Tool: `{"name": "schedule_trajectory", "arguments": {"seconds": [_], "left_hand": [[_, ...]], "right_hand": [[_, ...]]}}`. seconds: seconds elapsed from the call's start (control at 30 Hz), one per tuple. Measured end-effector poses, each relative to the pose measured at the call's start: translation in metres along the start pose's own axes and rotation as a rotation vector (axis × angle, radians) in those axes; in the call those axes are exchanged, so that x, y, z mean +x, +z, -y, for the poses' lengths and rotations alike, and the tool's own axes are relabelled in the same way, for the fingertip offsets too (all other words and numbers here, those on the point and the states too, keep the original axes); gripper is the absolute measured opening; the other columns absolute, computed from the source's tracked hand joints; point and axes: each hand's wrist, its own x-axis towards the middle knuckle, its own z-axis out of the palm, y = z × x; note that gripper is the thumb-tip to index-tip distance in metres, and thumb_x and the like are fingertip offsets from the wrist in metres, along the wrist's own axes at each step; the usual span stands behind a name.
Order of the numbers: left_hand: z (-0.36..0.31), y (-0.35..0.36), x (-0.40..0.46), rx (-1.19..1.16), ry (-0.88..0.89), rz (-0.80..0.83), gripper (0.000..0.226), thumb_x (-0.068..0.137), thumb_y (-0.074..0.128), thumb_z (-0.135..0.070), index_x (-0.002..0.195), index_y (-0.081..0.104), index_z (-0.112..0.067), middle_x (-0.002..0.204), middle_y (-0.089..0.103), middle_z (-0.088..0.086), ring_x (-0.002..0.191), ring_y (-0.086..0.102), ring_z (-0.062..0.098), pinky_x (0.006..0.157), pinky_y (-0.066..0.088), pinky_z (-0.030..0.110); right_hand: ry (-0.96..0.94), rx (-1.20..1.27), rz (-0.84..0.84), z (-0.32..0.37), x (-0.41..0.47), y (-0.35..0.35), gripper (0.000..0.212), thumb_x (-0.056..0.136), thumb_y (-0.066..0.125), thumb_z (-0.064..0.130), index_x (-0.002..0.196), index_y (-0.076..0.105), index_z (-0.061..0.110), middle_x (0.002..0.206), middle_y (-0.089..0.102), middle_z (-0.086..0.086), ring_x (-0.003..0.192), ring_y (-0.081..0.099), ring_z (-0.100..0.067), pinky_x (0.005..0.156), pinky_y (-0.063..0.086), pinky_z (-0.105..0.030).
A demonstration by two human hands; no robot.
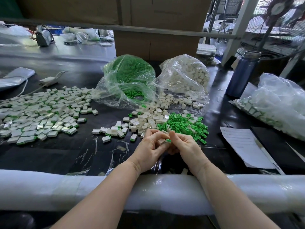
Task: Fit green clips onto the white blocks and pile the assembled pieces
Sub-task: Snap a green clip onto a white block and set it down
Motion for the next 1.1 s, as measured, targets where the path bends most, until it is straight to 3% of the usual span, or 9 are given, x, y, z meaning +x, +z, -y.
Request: {"name": "schedule_trajectory", "arguments": {"seconds": [0.1,0.2,0.4,0.53,0.67,0.77,0.87,0.93,1.1], "left_hand": [[0.002,0.000,0.002,0.016,-0.026,-0.067,0.010,0.088,0.059,-0.011,0.097,0.063,-0.008,0.107,0.047,0.006,0.084,0.052,0.019,0.080,0.044,0.011],[0.003,0.000,0.002,-0.007,-0.044,-0.058,0.007,0.089,0.059,-0.010,0.095,0.062,-0.010,0.098,0.057,0.006,0.085,0.056,0.019,0.080,0.046,0.015],[0.005,0.002,0.001,-0.043,-0.053,-0.041,0.009,0.088,0.060,-0.009,0.094,0.066,-0.008,0.093,0.067,0.012,0.091,0.063,0.027,0.088,0.050,0.040],[0.006,0.002,0.001,0.003,-0.054,-0.041,0.010,0.087,0.062,-0.012,0.096,0.068,-0.011,0.093,0.068,0.008,0.091,0.064,0.022,0.089,0.050,0.038],[0.003,0.003,0.001,-0.005,-0.057,-0.052,0.014,0.087,0.063,-0.012,0.099,0.068,-0.008,0.095,0.068,0.008,0.091,0.064,0.020,0.089,0.050,0.033],[0.003,0.003,0.000,0.023,-0.047,-0.082,0.014,0.086,0.063,-0.011,0.099,0.067,-0.008,0.094,0.068,0.006,0.090,0.063,0.017,0.088,0.050,0.028],[0.003,0.002,0.001,0.053,-0.054,-0.167,0.020,0.086,0.062,-0.010,0.106,0.065,-0.010,0.085,0.065,-0.002,0.079,0.061,0.011,0.079,0.051,0.022],[0.003,0.000,0.001,0.061,-0.067,-0.249,0.025,0.087,0.060,-0.008,0.111,0.062,-0.014,0.079,0.061,-0.005,0.070,0.060,0.011,0.073,0.054,0.025],[0.006,-0.007,0.003,0.110,-0.108,-0.544,0.029,0.089,0.055,-0.005,0.112,0.065,-0.018,0.105,0.060,0.005,0.082,0.064,0.018,0.080,0.055,0.031]], "right_hand": [[-0.026,-0.024,-0.104,-0.004,0.002,-0.002,0.015,0.089,0.056,0.014,0.095,0.069,0.007,0.076,0.069,0.000,0.066,0.064,-0.010,0.058,0.051,-0.018],[-0.071,-0.078,-0.145,-0.005,0.001,-0.004,0.015,0.086,0.061,0.001,0.083,0.068,0.013,0.075,0.070,0.004,0.069,0.065,-0.006,0.059,0.051,-0.017],[-0.118,-0.217,-0.191,-0.004,0.000,-0.004,0.019,0.078,0.070,0.002,0.069,0.067,0.018,0.066,0.066,0.001,0.060,0.059,-0.005,0.056,0.048,-0.018],[-0.118,-0.381,-0.224,-0.005,0.001,-0.004,0.015,0.079,0.070,0.005,0.070,0.064,0.015,0.071,0.063,-0.004,0.065,0.055,-0.010,0.066,0.048,-0.024],[-0.162,-0.506,-0.236,-0.002,0.002,-0.002,0.023,0.081,0.067,0.005,0.068,0.055,0.020,0.081,0.055,-0.003,0.071,0.050,-0.007,0.068,0.039,-0.009],[-0.167,-0.494,-0.234,-0.001,0.001,-0.001,0.026,0.081,0.067,0.006,0.066,0.055,0.022,0.080,0.053,0.000,0.069,0.048,-0.003,0.067,0.038,-0.008],[-0.181,-0.481,-0.288,-0.002,0.001,-0.002,0.016,0.082,0.067,0.008,0.072,0.060,0.016,0.077,0.054,0.003,0.066,0.049,0.001,0.065,0.039,-0.008],[-0.186,-0.483,-0.330,-0.002,0.001,-0.003,0.012,0.082,0.068,0.010,0.074,0.062,0.014,0.076,0.055,0.004,0.067,0.050,-0.001,0.064,0.040,-0.009],[-0.152,-0.499,-0.372,-0.003,0.001,-0.005,0.017,0.082,0.069,0.013,0.069,0.060,0.019,0.077,0.057,0.000,0.070,0.051,-0.011,0.068,0.046,-0.023]]}}
